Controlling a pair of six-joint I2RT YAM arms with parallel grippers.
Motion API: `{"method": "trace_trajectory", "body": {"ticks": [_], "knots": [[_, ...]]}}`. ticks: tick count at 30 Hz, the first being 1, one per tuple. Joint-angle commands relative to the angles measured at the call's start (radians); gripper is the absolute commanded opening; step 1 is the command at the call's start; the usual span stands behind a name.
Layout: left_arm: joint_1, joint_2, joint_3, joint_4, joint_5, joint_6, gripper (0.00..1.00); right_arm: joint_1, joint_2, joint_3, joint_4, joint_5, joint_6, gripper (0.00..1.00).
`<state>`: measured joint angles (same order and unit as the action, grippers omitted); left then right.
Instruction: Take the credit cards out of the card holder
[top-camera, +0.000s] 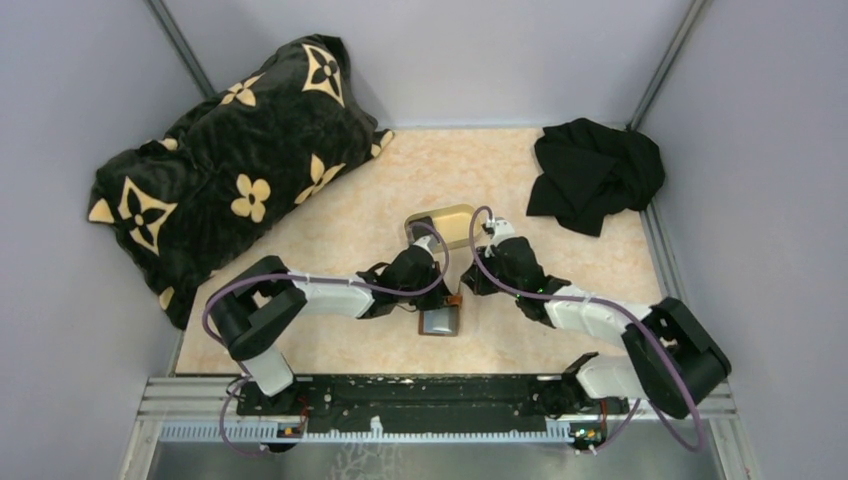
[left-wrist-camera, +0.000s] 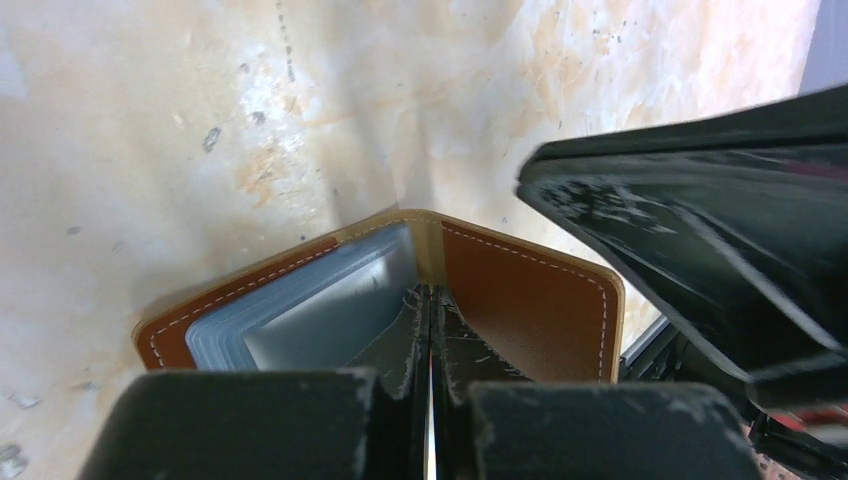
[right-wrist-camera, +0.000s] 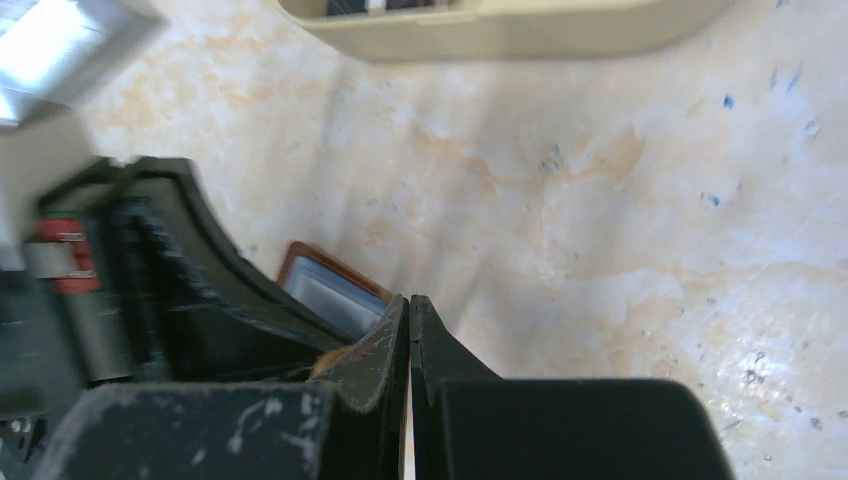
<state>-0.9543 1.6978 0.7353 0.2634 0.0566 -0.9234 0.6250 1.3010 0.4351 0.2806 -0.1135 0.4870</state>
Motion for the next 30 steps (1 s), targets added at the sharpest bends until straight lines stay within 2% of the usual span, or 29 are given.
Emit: {"method": "trace_trajectory", "body": {"ticks": [1, 9, 15, 25, 30], "knots": [[-0.008, 0.037, 0.047, 0.024, 0.020, 0.004, 0.00, -0.008, -0.134, 0.067, -0.069, 0.045, -0.048, 0.00], [-0.008, 0.111, 0.104, 0.024, 0.041, 0.009, 0.00, -0.008, -0.310, 0.049, -0.182, -0.014, -0.048, 0.00], [-0.008, 0.147, 0.137, 0.015, 0.046, 0.011, 0.00, -0.003, -0.348, -0.010, -0.162, -0.116, -0.002, 0.00], [-0.007, 0.119, 0.130, -0.004, 0.009, 0.015, 0.00, 0.010, -0.399, -0.134, -0.250, -0.043, 0.093, 0.00], [-0.006, 0.095, 0.121, -0.006, 0.000, 0.018, 0.00, 0.010, -0.352, -0.143, -0.272, 0.003, 0.096, 0.00]]}}
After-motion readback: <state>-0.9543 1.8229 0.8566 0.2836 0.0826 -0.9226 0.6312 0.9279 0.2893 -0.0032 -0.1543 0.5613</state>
